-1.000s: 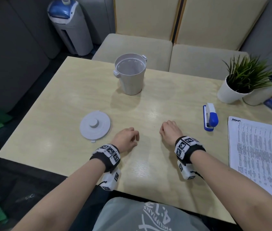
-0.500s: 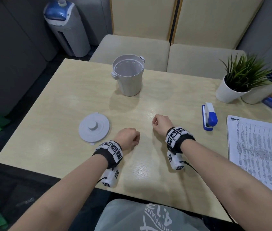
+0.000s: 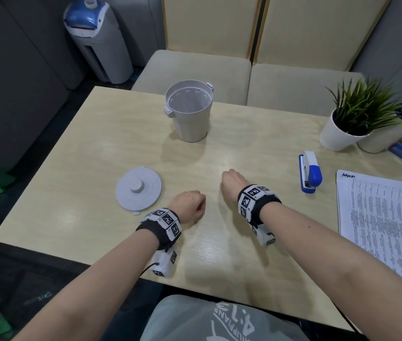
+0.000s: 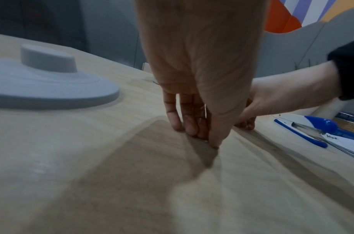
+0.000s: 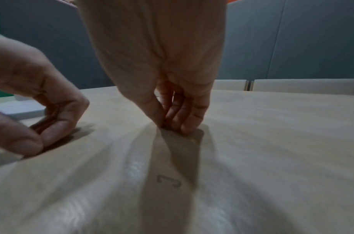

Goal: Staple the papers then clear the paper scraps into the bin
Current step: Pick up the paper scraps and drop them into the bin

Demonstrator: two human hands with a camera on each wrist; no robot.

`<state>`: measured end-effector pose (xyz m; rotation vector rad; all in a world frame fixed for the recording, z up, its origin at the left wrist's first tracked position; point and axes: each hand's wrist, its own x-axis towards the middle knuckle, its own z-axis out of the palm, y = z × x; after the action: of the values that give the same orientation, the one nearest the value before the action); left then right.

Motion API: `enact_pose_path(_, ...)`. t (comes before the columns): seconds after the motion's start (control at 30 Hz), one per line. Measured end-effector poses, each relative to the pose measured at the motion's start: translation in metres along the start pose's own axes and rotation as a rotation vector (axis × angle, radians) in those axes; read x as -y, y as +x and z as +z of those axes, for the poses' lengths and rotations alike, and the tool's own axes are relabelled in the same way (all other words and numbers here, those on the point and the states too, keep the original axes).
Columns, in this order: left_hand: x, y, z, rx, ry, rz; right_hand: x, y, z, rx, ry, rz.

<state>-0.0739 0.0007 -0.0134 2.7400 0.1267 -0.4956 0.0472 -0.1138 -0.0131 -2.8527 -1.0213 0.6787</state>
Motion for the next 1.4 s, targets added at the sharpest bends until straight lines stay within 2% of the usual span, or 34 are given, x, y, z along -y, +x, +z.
enact_pose_path(0.2,-0.007,0.003,0.004,-0.033,-0.032,0.011,-0.010,-0.003,0.000,0.067,-0.013,0.010)
enact_pose_path(0.43,-0.046,0.021,0.006,-0.122,-0.294,-0.011,-0.077,-0.026,-0.006,0.035,0.463,0.161)
enact_pose_path(0.57,-0.071,0.033,0.014,-0.148,-0.359,-0.022,-0.100,-0.048,0.008,0.012,0.599,0.247)
enact_pose_path(0.93,-0.091,0.051,0.025,-0.100,-0.212,-0.129,-0.098,-0.051,0.012,-0.159,0.737,0.281)
enact_pose_path(1.2,-0.104,0.061,0.019,-0.020,-0.050,-0.169,-0.096,-0.052,0.010,-0.163,0.759,0.296)
enact_pose_path(1.4,-0.100,0.060,0.015,0.040,-0.073,-0.132,-0.090,-0.045,0.005,-0.183,0.781,0.283)
